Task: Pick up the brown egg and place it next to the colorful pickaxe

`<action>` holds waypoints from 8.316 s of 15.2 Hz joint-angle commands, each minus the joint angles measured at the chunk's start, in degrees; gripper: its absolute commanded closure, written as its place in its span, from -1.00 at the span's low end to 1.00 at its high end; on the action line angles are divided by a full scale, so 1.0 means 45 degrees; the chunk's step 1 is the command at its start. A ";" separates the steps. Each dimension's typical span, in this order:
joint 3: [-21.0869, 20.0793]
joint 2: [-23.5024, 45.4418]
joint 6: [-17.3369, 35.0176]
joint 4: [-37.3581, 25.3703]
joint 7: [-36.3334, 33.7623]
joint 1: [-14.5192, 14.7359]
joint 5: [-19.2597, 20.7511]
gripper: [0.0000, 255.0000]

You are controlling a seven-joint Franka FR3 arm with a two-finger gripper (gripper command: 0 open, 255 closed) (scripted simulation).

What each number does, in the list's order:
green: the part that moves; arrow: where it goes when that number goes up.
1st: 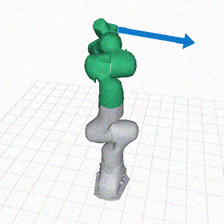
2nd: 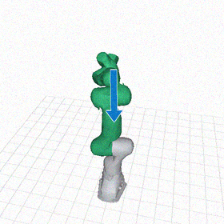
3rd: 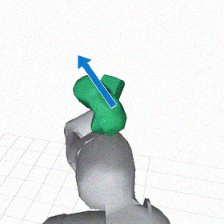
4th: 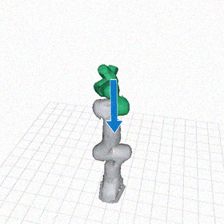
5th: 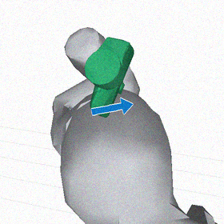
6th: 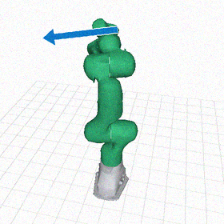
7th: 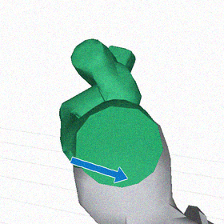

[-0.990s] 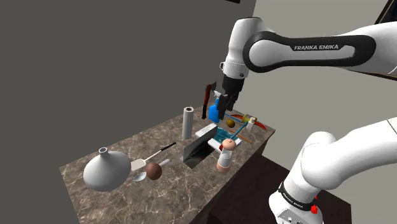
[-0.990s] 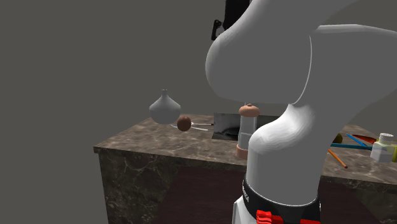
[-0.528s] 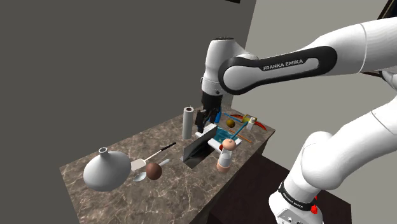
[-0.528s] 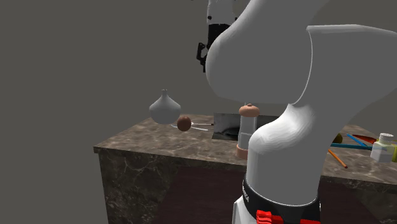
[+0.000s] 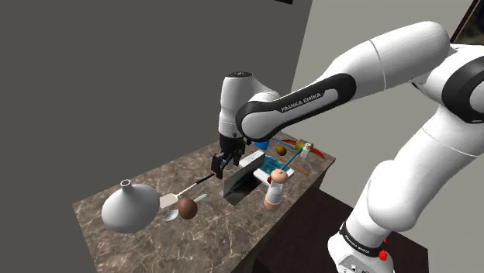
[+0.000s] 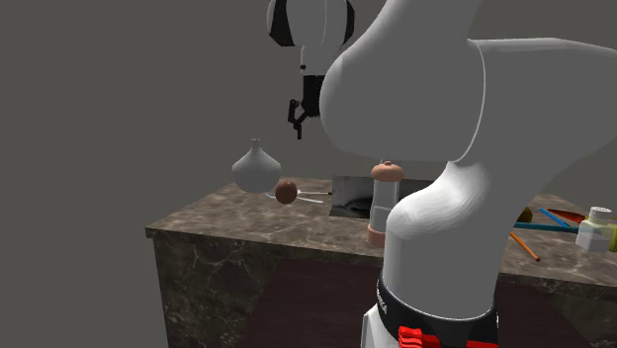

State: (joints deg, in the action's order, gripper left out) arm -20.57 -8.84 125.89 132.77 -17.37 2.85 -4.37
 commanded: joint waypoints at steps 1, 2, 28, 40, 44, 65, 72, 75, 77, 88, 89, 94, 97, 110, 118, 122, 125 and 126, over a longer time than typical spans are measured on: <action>-0.0268 0.0892 0.0524 -0.0356 -0.0655 0.0034 0.0399 -1.00; -0.0374 0.1407 0.0763 -0.0603 -0.1002 0.0058 0.0665 -1.00; 0.0475 0.9091 0.2945 -0.5492 -0.5256 0.2103 0.4721 -1.00; 0.0473 0.9084 0.2947 -0.5483 -0.5256 0.2101 0.4719 1.00; 0.0346 0.8724 0.2595 -0.5487 -0.5139 0.2011 0.4549 1.00; -0.0308 0.6566 -0.0124 -0.6176 -0.4362 0.1556 0.3412 1.00; -0.0156 0.6107 -0.0481 -0.6163 -0.3366 0.0887 0.3089 1.00; 0.0078 0.6010 -0.0419 -0.6062 -0.2479 0.0288 0.2944 1.00; 0.0240 0.6000 -0.0405 -0.6071 -0.1896 -0.0098 0.2864 1.00; 0.1159 0.6712 -0.0725 -0.7227 0.1159 -0.2030 0.2609 1.00; 0.1240 0.6840 -0.0790 -0.7428 0.1420 -0.2190 0.2597 1.00; 0.1615 0.7646 -0.1221 -0.8697 0.2683 -0.2958 0.2556 1.00; 0.1823 0.8267 -0.1577 -0.9690 0.3405 -0.3384 0.2540 1.00; 0.2395 1.1386 -0.3086 -1.4362 0.5561 -0.4561 0.2557 1.00; 0.2449 1.1833 -0.2016 -1.3736 0.5504 -0.4568 0.2635 1.00; 0.2482 1.2118 -0.1523 -1.3524 0.5475 -0.4562 0.2680 1.00; 0.2509 1.2352 -0.1167 -1.3401 0.5455 -0.4554 0.2714 1.00; 0.2519 1.2435 -0.1052 -1.3370 0.5448 -0.4550 0.2726 1.00</action>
State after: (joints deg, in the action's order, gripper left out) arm -9.29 46.66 120.70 72.66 7.11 -17.62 7.84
